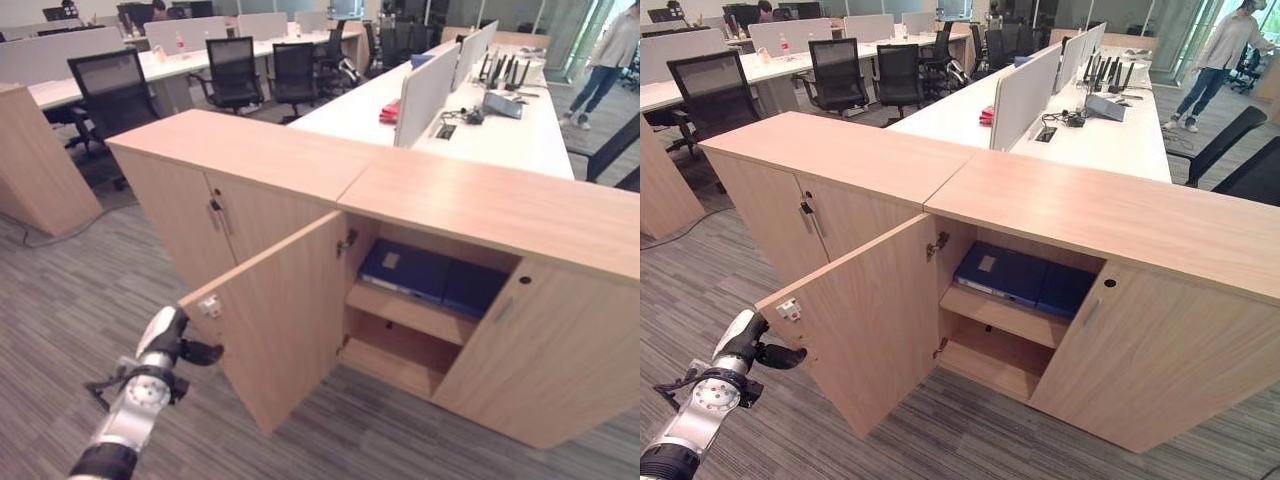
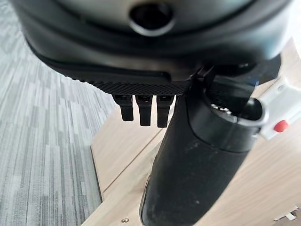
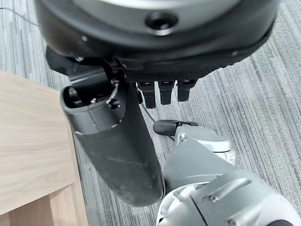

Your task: Put the empty folder in the office cabinet

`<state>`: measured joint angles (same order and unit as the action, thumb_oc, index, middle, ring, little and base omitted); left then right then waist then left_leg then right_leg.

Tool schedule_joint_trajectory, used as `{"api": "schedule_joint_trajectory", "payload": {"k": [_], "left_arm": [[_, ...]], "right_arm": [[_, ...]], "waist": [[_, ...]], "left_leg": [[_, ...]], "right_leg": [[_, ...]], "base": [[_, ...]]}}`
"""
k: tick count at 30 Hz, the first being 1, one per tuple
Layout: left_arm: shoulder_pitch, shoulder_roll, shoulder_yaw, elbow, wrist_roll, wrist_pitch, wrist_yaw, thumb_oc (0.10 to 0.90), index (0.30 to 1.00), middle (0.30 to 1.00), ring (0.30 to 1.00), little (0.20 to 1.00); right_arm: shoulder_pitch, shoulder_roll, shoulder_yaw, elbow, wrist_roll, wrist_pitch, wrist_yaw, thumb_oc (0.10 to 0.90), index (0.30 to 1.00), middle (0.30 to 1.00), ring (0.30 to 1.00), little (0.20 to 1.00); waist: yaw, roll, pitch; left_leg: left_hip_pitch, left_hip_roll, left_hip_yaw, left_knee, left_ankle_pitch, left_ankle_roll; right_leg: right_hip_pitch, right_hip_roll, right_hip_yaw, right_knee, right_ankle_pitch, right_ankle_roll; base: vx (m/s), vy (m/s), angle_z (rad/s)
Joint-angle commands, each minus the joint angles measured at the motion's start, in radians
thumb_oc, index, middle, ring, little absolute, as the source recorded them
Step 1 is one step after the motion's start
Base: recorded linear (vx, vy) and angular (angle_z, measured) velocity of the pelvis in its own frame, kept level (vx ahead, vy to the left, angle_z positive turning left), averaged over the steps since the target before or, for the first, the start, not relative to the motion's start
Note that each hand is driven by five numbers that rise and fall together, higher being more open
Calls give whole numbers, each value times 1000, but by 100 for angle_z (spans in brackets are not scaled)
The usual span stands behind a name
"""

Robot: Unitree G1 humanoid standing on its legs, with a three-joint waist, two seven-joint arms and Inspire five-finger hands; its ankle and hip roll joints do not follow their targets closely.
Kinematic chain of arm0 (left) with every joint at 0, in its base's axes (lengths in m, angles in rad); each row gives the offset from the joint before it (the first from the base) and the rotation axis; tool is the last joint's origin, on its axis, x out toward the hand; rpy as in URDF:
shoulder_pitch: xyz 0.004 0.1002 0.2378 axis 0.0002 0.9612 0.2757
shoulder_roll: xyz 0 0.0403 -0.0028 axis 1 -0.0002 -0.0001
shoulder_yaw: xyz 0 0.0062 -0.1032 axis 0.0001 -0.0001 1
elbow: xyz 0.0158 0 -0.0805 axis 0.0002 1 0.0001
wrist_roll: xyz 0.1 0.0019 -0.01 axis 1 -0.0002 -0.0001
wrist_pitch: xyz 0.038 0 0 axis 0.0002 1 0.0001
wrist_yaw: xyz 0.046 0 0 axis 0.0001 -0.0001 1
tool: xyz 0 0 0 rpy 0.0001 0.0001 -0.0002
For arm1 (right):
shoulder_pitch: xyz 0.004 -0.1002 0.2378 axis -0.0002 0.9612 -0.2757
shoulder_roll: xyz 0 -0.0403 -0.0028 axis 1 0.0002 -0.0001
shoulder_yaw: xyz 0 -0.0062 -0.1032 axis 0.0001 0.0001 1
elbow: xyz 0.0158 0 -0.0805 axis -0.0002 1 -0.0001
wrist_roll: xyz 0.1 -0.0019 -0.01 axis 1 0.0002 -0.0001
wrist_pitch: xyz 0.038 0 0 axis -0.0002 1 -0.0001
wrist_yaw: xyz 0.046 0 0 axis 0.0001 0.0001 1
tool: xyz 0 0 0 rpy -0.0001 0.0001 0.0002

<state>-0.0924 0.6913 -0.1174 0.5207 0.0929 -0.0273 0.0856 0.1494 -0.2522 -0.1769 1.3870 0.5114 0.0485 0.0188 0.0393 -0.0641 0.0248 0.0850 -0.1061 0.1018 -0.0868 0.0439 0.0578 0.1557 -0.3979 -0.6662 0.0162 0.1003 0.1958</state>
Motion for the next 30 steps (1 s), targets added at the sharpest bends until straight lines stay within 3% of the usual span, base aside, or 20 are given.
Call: {"api": "schedule_joint_trajectory", "payload": {"k": [1,3,6,9,11,13,17,20,29,30], "left_arm": [[-182,11,10,-161,21,-121,-21,800,900,900,900,900],[-197,15,-15,-246,22,-129,-44,800,900,900,900,900],[-172,32,-51,-499,52,-158,-119,800,900,900,900,900],[-92,-18,-94,-685,-120,-168,-238,800,900,900,900,900],[-76,-32,-112,-726,-170,-165,-269,800,900,900,900,900],[-73,-77,-204,-812,-287,-157,-334,800,900,900,900,900],[-143,-121,-317,-804,-209,-180,-307,800,900,900,900,900],[-198,-180,-423,-743,-268,-142,-339,800,900,900,900,900],[-220,-204,-476,-738,-318,-125,-354,800,900,900,900,900],[-242,-214,-483,-729,-327,-124,-347,800,900,900,900,900]], "right_arm": [[-57,-68,-23,95,-28,-17,11,800,900,900,900,900],[-61,-59,-18,92,-23,-21,10,800,900,900,900,900],[-62,-39,-18,91,-13,-24,20,800,900,900,900,900],[-65,-24,-15,105,1,-20,26,800,900,900,900,900],[-67,-21,-12,109,8,-20,29,800,900,900,900,900],[-80,-11,5,118,24,-22,28,800,900,900,900,900],[-98,8,36,122,42,-25,18,800,900,900,900,900],[-125,20,81,109,35,-21,7,800,900,900,900,900],[-143,38,102,122,47,-19,7,800,900,900,900,900],[-149,41,103,119,59,-17,16,800,900,900,900,900]], "waist": [[10,95,-32],[10,91,-29],[21,83,-26],[30,78,-21],[33,76,-20],[30,71,-15],[32,61,-5],[21,60,10],[4,61,30],[-16,57,49]], "left_leg": [[31,18,48,0,-152,-47],[33,19,48,0,-151,-47],[33,20,42,0,-152,-45],[33,18,32,0,-150,-41],[33,18,28,0,-150,-39],[30,18,20,0,-146,-36],[27,19,12,0,-144,-35],[24,21,10,0,-144,-30],[41,51,33,0,-148,-31],[25,66,42,0,-124,-32]], "right_leg": [[21,-10,7,-12,76,66],[23,-9,6,-11,72,66],[27,-8,0,-13,69,66],[30,-8,-4,-12,69,66],[29,-8,-3,-10,68,66],[26,-6,1,-9,65,66],[21,-4,4,-3,57,66],[3,-2,21,12,47,66],[-20,26,85,29,-5,52],[-49,47,134,39,-16,28]], "base": [[0,0,0],[-13,-16,1],[-24,-32,7],[-20,-10,10],[-22,-4,16],[-24,1,10],[-17,-8,1],[-44,-6,9],[-21,-41,-8],[-100,-89,-12]]}}
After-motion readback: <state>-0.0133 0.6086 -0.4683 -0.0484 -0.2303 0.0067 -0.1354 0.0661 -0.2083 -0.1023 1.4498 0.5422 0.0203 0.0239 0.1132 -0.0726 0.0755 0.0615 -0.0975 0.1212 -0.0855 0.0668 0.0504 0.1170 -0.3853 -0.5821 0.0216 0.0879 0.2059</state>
